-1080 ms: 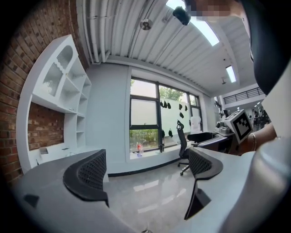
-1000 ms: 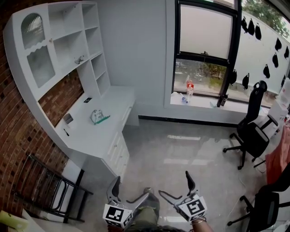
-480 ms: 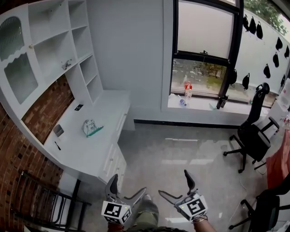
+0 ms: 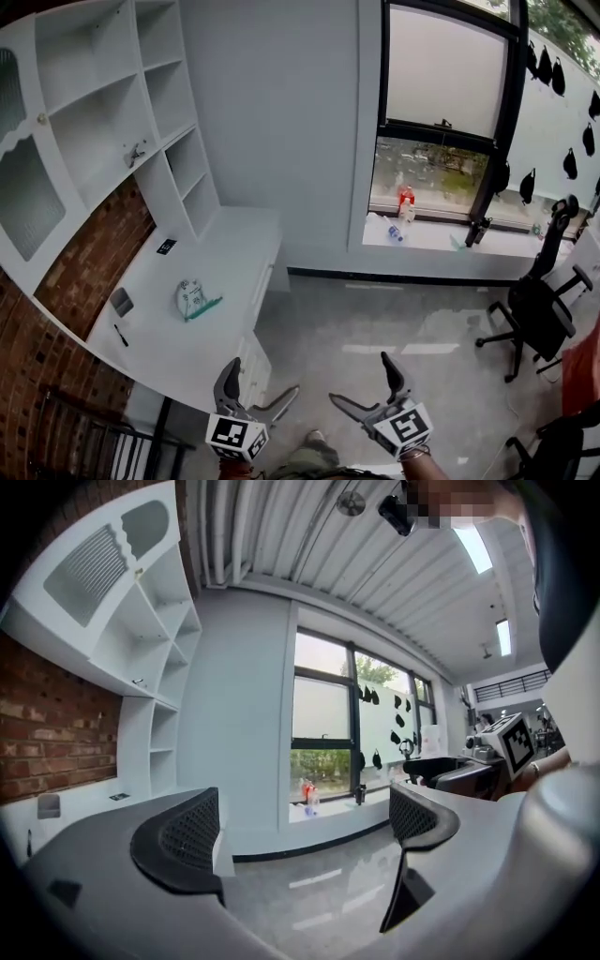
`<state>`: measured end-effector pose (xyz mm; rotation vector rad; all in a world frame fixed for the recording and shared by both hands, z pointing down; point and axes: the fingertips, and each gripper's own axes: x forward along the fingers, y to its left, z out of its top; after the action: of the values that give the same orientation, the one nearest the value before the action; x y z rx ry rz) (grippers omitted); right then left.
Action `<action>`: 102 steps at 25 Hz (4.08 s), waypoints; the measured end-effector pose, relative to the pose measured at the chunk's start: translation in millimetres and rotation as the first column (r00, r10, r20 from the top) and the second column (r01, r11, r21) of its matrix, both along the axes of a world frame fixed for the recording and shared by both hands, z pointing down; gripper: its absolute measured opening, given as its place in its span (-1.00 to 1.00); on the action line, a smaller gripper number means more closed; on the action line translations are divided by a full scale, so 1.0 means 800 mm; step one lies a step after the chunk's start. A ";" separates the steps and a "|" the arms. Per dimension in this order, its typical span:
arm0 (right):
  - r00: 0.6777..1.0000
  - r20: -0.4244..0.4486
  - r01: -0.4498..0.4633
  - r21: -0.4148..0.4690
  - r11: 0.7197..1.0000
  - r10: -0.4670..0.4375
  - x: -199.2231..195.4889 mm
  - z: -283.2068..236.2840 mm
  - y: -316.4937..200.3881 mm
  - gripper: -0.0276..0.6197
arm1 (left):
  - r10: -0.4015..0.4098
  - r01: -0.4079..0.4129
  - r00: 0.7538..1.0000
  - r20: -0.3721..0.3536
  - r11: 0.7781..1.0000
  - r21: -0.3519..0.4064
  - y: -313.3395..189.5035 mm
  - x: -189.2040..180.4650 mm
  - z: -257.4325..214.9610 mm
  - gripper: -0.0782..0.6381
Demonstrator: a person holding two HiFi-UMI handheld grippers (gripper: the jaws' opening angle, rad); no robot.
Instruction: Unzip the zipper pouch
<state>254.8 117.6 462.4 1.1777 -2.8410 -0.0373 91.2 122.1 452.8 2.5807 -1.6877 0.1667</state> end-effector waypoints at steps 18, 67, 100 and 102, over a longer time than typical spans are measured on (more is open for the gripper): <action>0.983 -0.014 0.182 -0.021 0.983 -0.182 -0.119 0.016 -0.166 0.81 | -0.219 0.217 0.973 -0.067 0.975 -0.042 -0.095 -0.127 0.030 0.79; 0.270 -0.561 0.960 0.096 0.262 -0.783 -0.578 0.104 -0.474 0.69 | -0.933 0.939 0.315 -0.173 0.333 -0.085 -0.233 -0.386 0.038 0.79; -0.244 -0.966 0.839 -0.167 -0.518 -0.084 -0.657 0.318 -0.393 -0.07 | -0.981 0.980 0.114 -0.157 0.137 -0.147 -0.175 -0.376 0.075 0.79; -0.269 -0.961 0.826 -0.193 -0.529 -0.069 -0.652 0.323 -0.388 -0.20 | -0.983 0.981 0.107 -0.151 0.129 -0.147 -0.170 -0.376 0.076 0.79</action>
<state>-266.8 -192.9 721.2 -1.4947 -1.5692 -1.8544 -209.5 -13.5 513.4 0.7797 -2.7939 -0.1856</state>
